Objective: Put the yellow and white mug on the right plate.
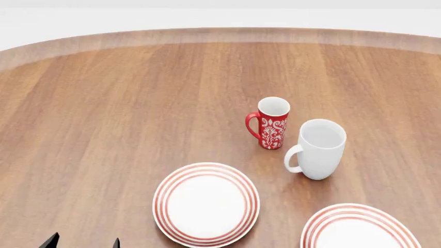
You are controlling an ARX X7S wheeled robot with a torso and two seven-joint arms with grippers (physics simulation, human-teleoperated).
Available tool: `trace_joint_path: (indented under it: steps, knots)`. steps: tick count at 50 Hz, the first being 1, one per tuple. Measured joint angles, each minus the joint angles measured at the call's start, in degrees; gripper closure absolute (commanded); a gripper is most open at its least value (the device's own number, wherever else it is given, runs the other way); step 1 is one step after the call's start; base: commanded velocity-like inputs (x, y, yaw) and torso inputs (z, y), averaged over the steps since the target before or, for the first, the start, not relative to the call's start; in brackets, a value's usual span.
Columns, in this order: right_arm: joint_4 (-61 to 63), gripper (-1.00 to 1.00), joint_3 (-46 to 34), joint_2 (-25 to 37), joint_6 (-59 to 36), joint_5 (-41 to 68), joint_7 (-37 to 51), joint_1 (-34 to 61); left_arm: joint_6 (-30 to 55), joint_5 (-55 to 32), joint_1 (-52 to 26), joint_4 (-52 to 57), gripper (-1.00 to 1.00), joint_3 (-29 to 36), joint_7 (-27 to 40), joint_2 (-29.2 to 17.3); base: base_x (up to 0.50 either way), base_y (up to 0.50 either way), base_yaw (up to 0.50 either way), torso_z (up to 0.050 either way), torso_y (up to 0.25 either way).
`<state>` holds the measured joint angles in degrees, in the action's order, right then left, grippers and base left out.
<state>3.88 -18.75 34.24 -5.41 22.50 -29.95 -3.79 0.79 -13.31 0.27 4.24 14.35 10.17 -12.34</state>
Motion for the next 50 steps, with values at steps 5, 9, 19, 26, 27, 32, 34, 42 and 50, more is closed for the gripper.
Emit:
trace_joint_path:
  steps: [5, 9, 19, 26, 27, 32, 34, 42, 50]
  knots:
    - [-1.2, -1.00, -0.6, -0.6, 0.2, -0.8, 0.1, 0.6, -0.1, -0.1, -0.1, -0.1, -1.00, 0.1, 0.1, -0.1, 0.00, 0.00, 0.00, 0.000, 0.000]
    - [-2.1, -1.00, -1.1, -1.1, 0.3, -1.4, 0.1, 1.2, -0.2, -0.2, -0.1, -0.1, -1.00, 0.2, 0.2, -0.1, 0.00, 0.00, 0.00, 0.000, 0.000]
    - [-4.3, -1.00, -2.3, -2.3, 0.4, -2.7, 0.0, 3.0, -0.3, -0.4, -0.1, -0.1, -1.00, 0.4, 0.4, -0.3, 0.00, 0.00, 0.00, 0.000, 0.000]
    - [-5.8, -1.00, -3.2, -3.1, 0.5, -3.5, -0.2, 4.2, -0.4, -0.5, -0.2, -0.3, -1.00, 0.5, 0.6, -0.4, 0.00, 0.00, 0.00, 0.000, 0.000]
    - [-6.0, -1.00, -3.3, -3.2, 0.5, -3.6, -0.2, 4.4, -0.4, -0.6, -0.2, -0.4, -1.00, 0.5, 0.6, -0.5, 0.00, 0.00, 0.00, 0.000, 0.000]
    - [-7.0, -1.00, -3.9, -3.8, 0.7, -4.2, -0.4, 5.2, -0.5, -0.7, -0.3, -0.4, -1.00, 0.6, 0.7, -0.6, 0.00, 0.00, 0.00, 0.000, 0.000]
    - [-7.6, -1.00, -4.2, -4.1, 0.9, -4.5, -0.5, 5.6, -0.5, -0.8, -0.3, -0.4, -1.00, 0.7, 0.7, -0.6, 0.00, 0.00, 0.00, 0.000, 0.000]
    - [-10.1, -1.00, -5.6, -5.2, 1.8, -5.7, -0.9, 6.5, -0.6, -1.0, -0.3, -0.4, -1.00, 0.8, 0.9, -0.8, 0.00, 0.00, 0.00, 0.000, 0.000]
    - [-13.1, 1.00, -6.5, -6.4, 3.2, -7.0, -0.8, 7.2, -0.7, -1.2, -0.3, -0.4, -1.00, 1.1, 1.0, -0.9, 0.00, 0.00, 0.00, 0.000, 0.000]
